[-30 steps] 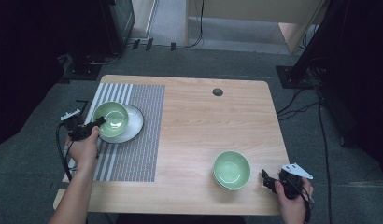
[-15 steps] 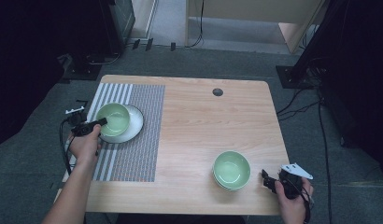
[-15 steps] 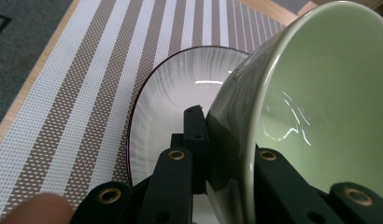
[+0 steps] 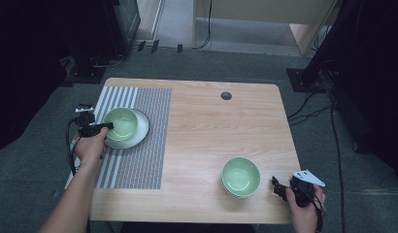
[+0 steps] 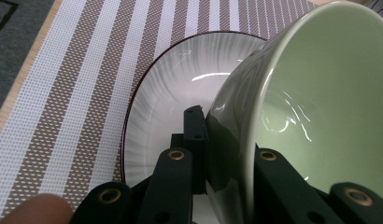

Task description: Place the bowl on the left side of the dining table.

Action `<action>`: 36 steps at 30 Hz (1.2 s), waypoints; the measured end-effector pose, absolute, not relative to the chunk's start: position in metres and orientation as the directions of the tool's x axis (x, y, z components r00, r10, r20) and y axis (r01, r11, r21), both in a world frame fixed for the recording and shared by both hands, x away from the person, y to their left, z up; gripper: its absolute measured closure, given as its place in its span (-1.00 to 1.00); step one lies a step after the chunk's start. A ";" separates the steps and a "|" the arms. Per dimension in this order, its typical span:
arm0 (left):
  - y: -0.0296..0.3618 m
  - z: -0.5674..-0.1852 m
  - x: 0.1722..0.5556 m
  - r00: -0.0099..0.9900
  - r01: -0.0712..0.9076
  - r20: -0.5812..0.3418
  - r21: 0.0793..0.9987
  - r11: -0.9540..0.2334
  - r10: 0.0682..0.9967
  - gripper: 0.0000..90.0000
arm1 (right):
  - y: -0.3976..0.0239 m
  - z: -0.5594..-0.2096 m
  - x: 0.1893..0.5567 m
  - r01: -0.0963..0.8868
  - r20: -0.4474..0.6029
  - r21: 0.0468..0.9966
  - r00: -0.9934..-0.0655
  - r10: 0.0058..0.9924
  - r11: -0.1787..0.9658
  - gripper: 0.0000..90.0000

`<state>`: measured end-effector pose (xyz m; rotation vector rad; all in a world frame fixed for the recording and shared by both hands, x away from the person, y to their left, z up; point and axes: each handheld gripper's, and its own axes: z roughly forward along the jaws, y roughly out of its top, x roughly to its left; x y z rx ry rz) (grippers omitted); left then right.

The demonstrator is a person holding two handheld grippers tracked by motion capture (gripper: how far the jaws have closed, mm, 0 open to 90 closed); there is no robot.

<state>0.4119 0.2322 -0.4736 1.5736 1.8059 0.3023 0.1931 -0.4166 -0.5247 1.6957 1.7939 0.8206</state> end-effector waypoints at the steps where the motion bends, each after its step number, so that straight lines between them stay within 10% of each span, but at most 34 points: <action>1: 0.233 -0.473 0.413 -0.009 0.774 -0.359 0.588 0.234 0.933 0.84 | -0.417 -0.525 0.193 0.673 0.027 0.739 -0.068 0.997 0.026 -0.58; 26: 0.238 -0.474 0.430 -0.023 0.836 -0.361 0.504 0.216 0.932 0.82 | -0.417 -0.525 0.193 0.673 0.027 0.739 -0.068 0.997 0.026 -0.58; 36: 0.239 -0.464 0.423 0.015 0.788 -0.366 0.577 0.215 0.930 0.21 | -0.417 -0.525 0.193 0.673 0.027 0.739 -0.068 0.997 0.026 -0.58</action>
